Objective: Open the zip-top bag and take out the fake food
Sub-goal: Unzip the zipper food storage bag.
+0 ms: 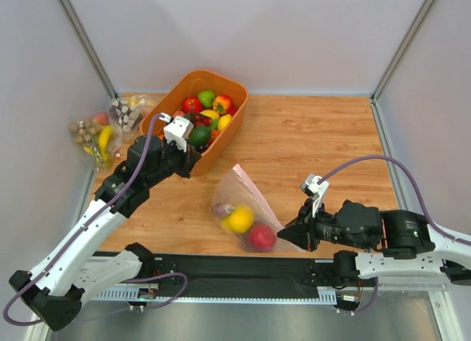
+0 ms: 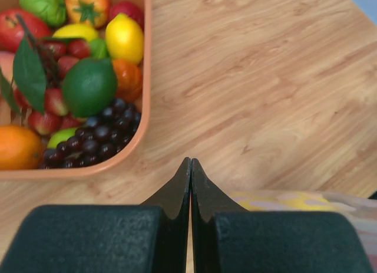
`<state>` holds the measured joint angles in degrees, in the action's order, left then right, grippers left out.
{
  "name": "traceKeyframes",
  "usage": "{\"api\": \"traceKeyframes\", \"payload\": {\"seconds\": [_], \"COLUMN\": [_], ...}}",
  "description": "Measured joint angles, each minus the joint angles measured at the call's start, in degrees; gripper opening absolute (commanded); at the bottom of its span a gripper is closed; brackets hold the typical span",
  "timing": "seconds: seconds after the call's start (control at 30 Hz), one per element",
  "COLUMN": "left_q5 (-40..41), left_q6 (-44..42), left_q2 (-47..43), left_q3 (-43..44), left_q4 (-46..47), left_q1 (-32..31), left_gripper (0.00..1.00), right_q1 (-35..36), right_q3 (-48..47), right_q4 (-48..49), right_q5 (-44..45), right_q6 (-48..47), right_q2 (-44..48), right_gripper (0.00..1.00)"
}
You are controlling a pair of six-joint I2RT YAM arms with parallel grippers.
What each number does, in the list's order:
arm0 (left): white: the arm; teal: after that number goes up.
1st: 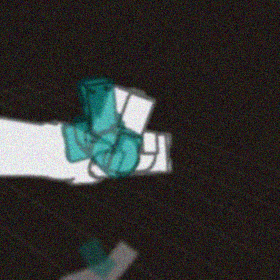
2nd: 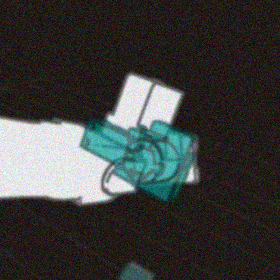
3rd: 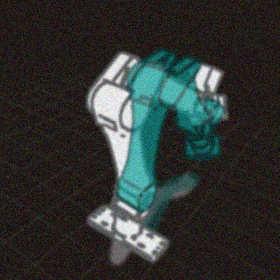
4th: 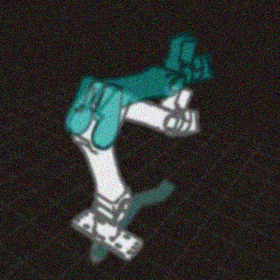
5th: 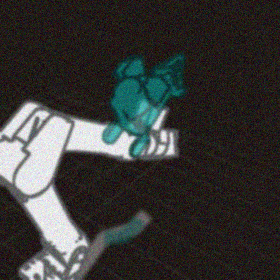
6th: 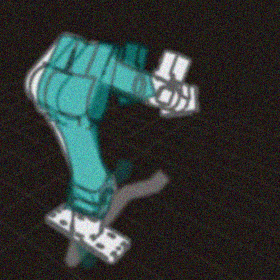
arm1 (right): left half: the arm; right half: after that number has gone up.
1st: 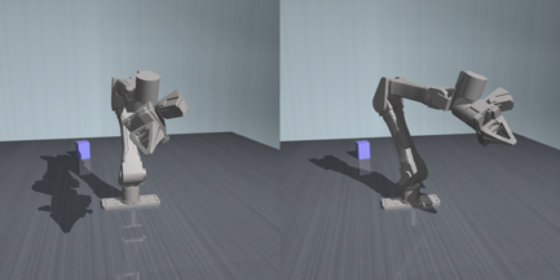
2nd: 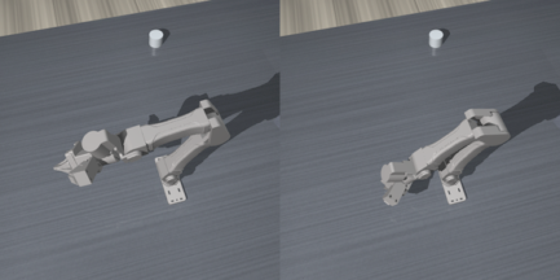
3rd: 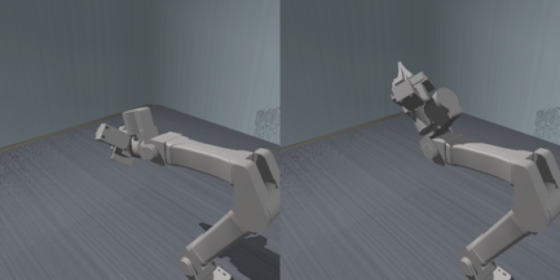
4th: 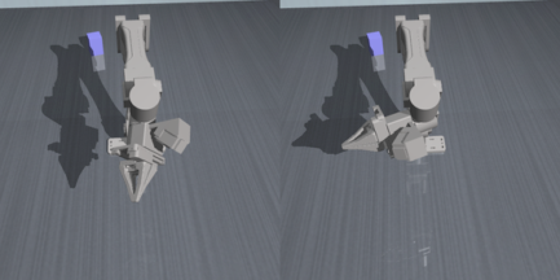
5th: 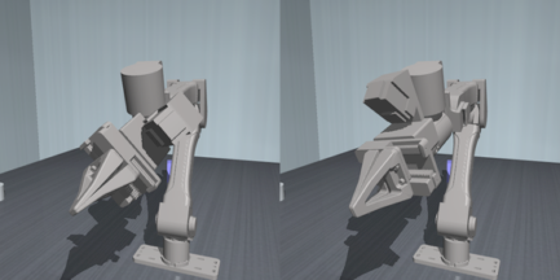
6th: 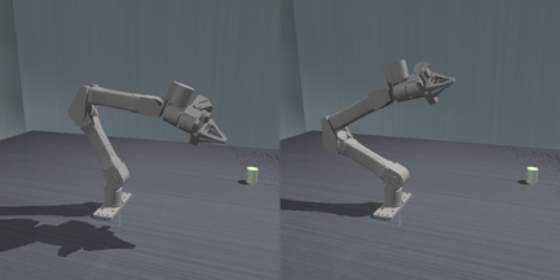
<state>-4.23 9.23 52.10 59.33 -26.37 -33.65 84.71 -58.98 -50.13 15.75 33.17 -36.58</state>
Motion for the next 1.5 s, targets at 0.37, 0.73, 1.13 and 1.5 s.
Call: {"api": "traceKeyframes", "payload": {"seconds": [0.37,0.73,1.13,1.5], "left_q5": [-10.97,-39.67,-50.23,-56.43], "left_q6": [0.55,6.49,6.71,7.63], "left_q2": [-3.85,-3.26,4.7,6.93], "left_q3": [-5.64,-1.27,-4.13,-5.05], "left_q4": [7.74,15.1,13.09,13.35], "left_q1": [2.93,2.89,0.76,-0.9], "left_gripper": [0.58,0.99,0.99,0.0], "right_q1": [0.02,0.02,0.02,0.0], "right_q3": [1.97,1.95,1.95,1.95], "right_q4": [-1.31,1.62,2.64,3.65], "right_q5": [-0.26,-0.94,-1.55,-1.62], "right_q6": [1.05,-0.76,-1.57,-1.7], "right_q2": [-0.61,-4.04,-4.13,-4.11], "right_gripper": [0.0,0.0,0.0,0.0]}}
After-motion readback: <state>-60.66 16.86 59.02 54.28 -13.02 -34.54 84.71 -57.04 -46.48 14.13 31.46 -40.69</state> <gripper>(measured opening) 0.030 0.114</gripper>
